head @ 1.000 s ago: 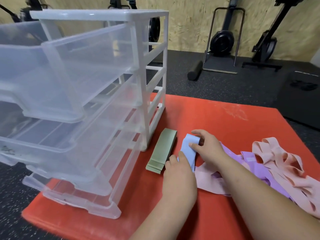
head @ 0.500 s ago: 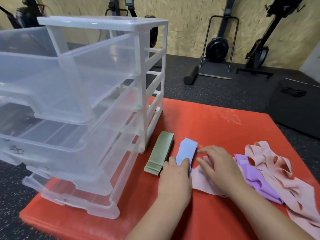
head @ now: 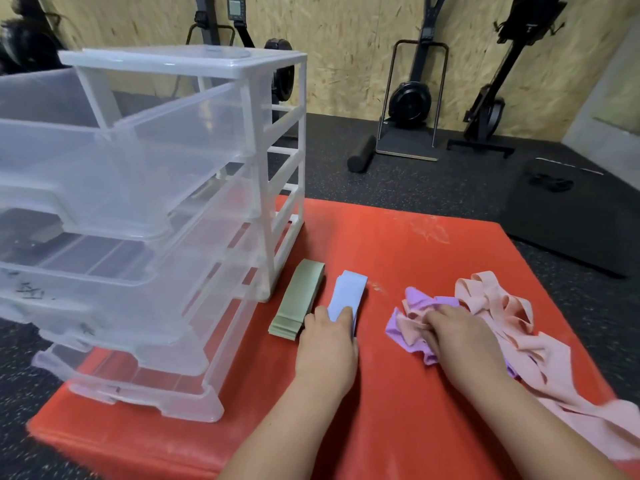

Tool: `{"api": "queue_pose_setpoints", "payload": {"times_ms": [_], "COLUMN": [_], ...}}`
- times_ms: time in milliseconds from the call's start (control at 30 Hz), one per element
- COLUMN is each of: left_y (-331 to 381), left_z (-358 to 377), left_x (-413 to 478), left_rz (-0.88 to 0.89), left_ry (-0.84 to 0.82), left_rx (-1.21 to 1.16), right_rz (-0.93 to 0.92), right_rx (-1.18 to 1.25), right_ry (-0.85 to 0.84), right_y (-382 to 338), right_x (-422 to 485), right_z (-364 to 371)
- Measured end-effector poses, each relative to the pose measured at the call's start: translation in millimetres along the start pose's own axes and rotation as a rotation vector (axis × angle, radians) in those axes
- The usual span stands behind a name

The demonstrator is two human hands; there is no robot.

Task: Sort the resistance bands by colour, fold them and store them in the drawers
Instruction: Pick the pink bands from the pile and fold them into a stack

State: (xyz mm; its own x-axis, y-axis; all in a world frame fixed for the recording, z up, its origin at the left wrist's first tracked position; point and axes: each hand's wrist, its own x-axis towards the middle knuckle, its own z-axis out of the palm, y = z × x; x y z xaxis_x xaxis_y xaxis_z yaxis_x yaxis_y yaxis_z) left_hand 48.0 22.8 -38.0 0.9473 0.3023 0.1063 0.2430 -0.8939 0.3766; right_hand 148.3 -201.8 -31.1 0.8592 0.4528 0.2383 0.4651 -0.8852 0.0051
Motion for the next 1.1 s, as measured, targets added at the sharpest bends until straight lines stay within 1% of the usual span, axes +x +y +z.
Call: {"api": "queue_pose_setpoints", "payload": {"times_ms": [67, 133, 200, 333, 400, 600, 733, 833, 933, 1033, 1100], "left_y": [2, 5, 9, 17, 22, 42, 54, 60, 63, 68, 71], "left_z": [-1, -1, -2, -4, -6, -14, -19, -22, -22, -17, -14], "left_x": [-2, -4, -8, -19, -27, -59, -78, -92, -106, -111, -111], "left_rz": [-0.006, 0.007, 0.032, 0.116, 0.169, 0.309, 0.310, 0.281, 0.262, 0.300, 0.351], "left_ry": [-0.011, -0.012, 0.020, 0.117, 0.133, -0.038, -0.117, -0.143, -0.163, -0.150, -0.131], "left_rx": [0.007, 0.025, 0.042, 0.045, 0.025, -0.064, -0.195, -0.270, -0.299, -0.261, -0.192], "right_rz": [0.007, 0.018, 0.027, 0.091, 0.119, 0.221, 0.304, 0.356, 0.409, 0.439, 0.413], "right_rx": [-0.042, -0.061, -0.023, 0.029, 0.073, 0.128, 0.285, 0.407, 0.371, 0.343, 0.348], "right_ry": [0.069, 0.097, 0.119, 0.094, 0.083, 0.040, -0.041, -0.069, -0.068, -0.017, -0.002], "right_y": [9, 14, 16, 11, 13, 19, 20, 20, 25, 34, 39], "right_x": [-10, -26, -44, -81, -93, -114, -132, -143, -152, -152, -149], "right_z": [0, -2, -4, -9, -9, -25, -50, -68, -80, -87, -90]}}
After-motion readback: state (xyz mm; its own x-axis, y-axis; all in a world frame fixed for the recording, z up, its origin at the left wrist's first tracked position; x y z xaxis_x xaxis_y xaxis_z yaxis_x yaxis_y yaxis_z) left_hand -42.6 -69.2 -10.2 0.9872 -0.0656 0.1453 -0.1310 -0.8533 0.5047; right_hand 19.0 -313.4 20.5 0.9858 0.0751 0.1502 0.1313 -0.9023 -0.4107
